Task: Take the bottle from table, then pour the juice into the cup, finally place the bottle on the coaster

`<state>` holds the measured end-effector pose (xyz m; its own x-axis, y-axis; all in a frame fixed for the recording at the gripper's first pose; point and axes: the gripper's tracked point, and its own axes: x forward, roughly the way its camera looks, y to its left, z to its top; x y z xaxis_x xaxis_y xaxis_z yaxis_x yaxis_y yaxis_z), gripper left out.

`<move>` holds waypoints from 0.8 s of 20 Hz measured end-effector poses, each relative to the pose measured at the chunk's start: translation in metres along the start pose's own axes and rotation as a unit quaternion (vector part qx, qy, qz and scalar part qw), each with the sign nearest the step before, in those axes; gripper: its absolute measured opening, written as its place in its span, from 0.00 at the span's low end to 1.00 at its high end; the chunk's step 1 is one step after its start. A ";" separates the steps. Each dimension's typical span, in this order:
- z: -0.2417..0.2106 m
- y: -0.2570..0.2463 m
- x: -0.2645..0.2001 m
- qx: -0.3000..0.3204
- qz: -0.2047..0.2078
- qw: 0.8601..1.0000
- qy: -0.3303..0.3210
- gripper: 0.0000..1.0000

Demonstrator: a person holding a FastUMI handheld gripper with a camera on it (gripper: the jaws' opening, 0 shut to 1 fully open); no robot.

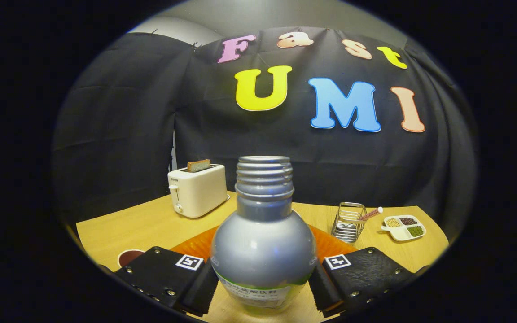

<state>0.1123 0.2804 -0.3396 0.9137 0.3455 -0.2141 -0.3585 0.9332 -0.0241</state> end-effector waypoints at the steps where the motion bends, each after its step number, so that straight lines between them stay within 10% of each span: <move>1: 0.001 0.001 0.001 -0.006 0.002 1.000 -0.009 0.84; 16: -0.036 0.005 0.041 0.003 -0.010 1.000 -0.004 0.84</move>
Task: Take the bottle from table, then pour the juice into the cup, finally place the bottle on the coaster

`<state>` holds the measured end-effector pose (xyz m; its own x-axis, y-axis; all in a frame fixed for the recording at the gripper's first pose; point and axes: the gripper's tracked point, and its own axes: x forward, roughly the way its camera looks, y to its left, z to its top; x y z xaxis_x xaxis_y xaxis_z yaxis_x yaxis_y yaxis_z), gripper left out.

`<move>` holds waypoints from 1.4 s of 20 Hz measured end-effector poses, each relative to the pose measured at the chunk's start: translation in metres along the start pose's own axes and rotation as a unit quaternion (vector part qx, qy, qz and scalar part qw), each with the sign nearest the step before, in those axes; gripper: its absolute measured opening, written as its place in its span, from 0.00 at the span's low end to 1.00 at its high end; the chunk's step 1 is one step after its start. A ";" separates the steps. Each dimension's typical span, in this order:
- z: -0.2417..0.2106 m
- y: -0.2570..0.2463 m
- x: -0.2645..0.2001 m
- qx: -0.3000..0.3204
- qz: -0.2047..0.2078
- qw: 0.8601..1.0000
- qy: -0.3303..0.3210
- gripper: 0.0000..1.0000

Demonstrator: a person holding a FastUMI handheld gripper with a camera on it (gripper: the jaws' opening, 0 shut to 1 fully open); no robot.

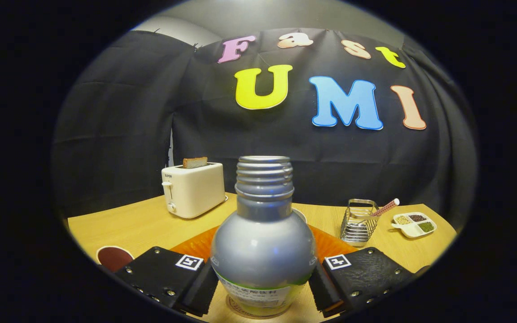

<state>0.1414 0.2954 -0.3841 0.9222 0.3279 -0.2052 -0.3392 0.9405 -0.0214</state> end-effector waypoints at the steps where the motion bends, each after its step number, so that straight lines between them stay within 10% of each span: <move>1: -0.002 0.001 0.002 -0.001 -0.001 1.000 -0.001 0.84; 18: -0.014 0.010 0.005 -0.018 0.005 0.999 -0.027 0.91; 28: 0.162 -0.024 -0.086 0.004 -0.031 0.992 -0.126 0.99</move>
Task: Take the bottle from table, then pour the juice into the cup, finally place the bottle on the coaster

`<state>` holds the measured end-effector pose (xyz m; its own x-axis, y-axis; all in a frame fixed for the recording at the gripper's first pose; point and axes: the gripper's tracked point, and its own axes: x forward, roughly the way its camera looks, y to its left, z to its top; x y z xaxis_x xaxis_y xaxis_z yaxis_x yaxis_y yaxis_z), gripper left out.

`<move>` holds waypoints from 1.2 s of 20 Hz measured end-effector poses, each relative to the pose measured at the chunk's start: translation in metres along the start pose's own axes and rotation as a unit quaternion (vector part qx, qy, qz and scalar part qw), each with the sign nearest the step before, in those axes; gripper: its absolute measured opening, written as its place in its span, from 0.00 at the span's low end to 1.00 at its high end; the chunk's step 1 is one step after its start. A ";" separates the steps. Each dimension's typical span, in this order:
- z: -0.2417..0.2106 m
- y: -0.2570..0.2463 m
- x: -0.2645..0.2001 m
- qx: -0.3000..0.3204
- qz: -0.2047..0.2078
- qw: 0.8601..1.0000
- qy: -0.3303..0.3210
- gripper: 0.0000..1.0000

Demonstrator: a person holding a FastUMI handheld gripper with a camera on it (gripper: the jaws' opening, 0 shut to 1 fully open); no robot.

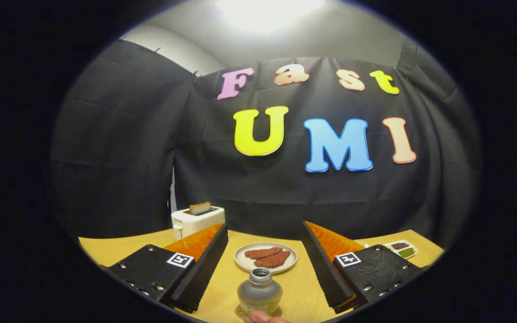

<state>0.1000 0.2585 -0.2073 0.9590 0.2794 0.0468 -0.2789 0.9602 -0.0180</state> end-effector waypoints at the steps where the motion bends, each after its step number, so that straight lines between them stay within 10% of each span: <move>1: 0.021 -0.012 -0.004 -0.004 -0.014 1.000 -0.002 0.99; 9: 0.113 -0.078 -0.038 0.001 -0.068 0.998 0.008 0.99; 24: 0.080 -0.150 -0.076 -0.001 -0.094 0.995 0.022 0.99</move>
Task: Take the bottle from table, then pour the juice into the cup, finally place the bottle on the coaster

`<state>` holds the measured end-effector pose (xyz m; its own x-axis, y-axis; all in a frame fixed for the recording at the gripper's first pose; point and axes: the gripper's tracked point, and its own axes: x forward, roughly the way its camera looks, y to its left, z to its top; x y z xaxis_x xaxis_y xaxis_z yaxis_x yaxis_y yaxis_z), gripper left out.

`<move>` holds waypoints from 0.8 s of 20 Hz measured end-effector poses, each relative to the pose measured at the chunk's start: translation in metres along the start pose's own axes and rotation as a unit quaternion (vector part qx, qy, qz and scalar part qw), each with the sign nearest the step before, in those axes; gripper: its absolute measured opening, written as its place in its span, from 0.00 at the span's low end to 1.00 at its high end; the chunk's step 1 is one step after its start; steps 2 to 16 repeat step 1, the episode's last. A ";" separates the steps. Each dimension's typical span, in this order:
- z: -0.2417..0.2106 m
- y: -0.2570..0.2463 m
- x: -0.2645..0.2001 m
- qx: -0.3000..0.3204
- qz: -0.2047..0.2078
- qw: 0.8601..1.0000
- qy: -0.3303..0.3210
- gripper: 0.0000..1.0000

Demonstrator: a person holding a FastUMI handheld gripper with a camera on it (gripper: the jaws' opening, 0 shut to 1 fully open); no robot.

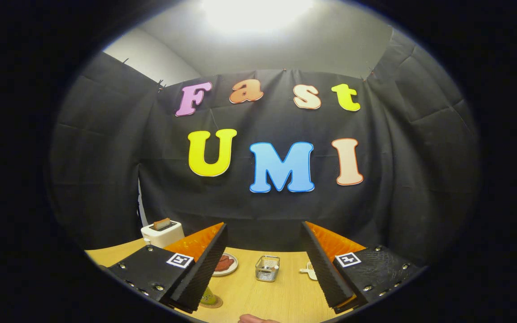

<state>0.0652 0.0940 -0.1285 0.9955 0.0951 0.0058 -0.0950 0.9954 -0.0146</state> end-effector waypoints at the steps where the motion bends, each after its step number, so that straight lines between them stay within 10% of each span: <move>1: -0.004 -0.007 -0.001 -0.002 -0.003 1.000 -0.003 0.99; 16: -0.004 -0.007 -0.001 -0.002 -0.003 1.000 -0.003 0.99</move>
